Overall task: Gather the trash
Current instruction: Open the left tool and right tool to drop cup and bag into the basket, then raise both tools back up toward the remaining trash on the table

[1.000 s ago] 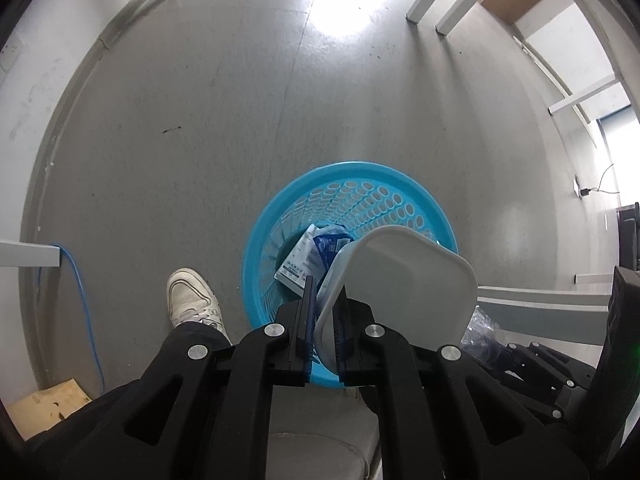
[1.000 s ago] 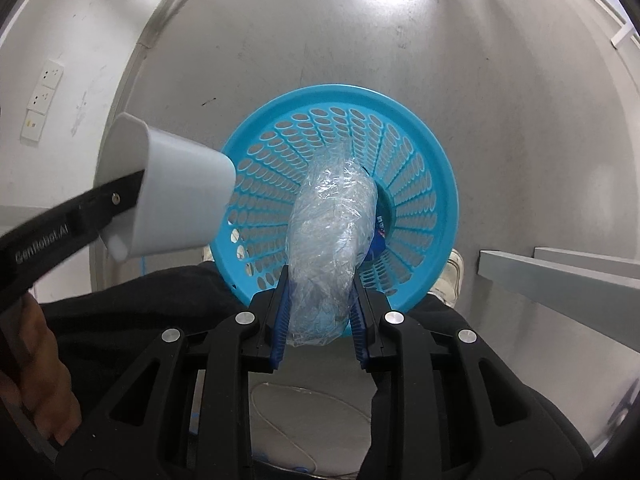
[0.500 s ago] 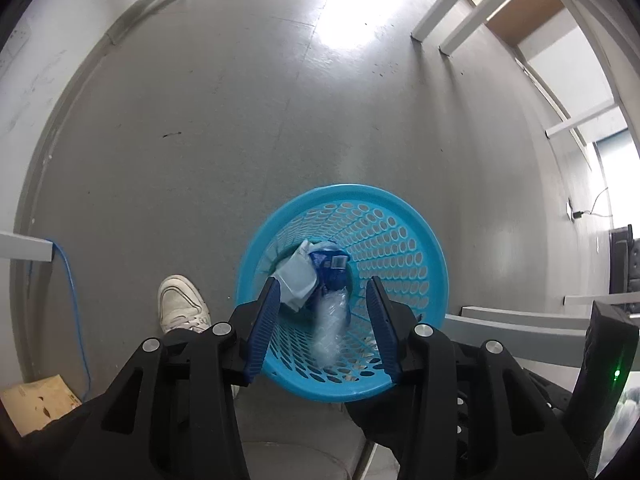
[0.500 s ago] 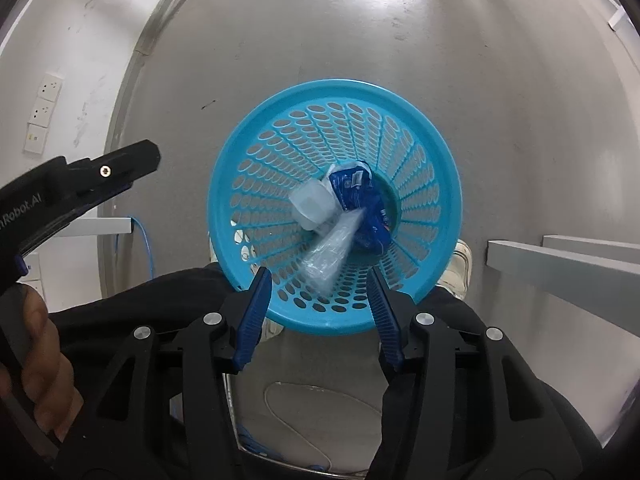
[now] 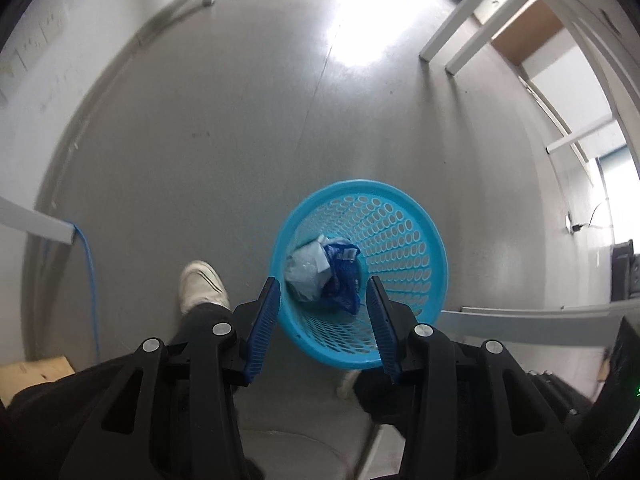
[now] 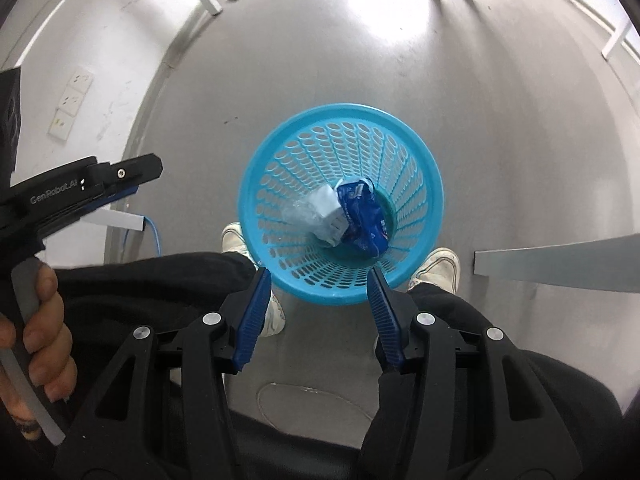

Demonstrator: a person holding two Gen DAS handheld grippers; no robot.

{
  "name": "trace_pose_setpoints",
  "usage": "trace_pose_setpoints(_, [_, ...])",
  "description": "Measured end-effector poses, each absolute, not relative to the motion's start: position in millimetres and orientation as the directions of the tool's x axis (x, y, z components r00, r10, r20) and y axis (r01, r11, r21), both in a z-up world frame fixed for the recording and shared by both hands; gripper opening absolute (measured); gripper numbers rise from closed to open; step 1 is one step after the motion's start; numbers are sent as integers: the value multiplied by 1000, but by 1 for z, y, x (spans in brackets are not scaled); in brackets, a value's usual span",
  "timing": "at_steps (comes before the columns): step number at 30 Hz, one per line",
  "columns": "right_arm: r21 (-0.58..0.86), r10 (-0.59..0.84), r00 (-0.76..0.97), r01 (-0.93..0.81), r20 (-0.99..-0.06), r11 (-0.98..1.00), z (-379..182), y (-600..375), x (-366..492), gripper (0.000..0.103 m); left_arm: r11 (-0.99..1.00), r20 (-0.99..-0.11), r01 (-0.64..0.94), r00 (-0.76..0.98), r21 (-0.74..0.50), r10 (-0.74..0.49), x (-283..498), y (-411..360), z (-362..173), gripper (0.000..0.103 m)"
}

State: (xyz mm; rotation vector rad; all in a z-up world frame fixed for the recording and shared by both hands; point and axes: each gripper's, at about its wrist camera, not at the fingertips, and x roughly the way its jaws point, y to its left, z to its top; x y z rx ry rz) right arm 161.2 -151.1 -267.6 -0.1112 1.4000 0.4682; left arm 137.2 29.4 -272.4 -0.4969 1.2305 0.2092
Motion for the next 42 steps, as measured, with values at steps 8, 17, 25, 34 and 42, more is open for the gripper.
trace_pose_setpoints(8, [218,303,157,-410,-940,886,-230,-165,129,56,891,-910,-380,407,-250,-82,106,22,-243,44])
trace_pose_setpoints(17, [309,405,172,-412,-898,857,-184,-190,91,63,884,-890,-374,446,-281,-94,71,9,-215,48])
trace_pose_setpoints(25, [278,440,281,-469,-853,838,-133,-203,55,69,871,-819,-367,570,-325,-66,20,0,-169,55])
trace_pose_setpoints(34, [260,482,412,-487,-773,833,-59,-237,3,72,884,-692,-304,722,-354,-29,-37,-16,-103,55])
trace_pose_setpoints(42, [204,518,522,-543,-678,814,12,-240,-17,74,914,-583,-223,812,-338,-18,-59,-28,-35,58])
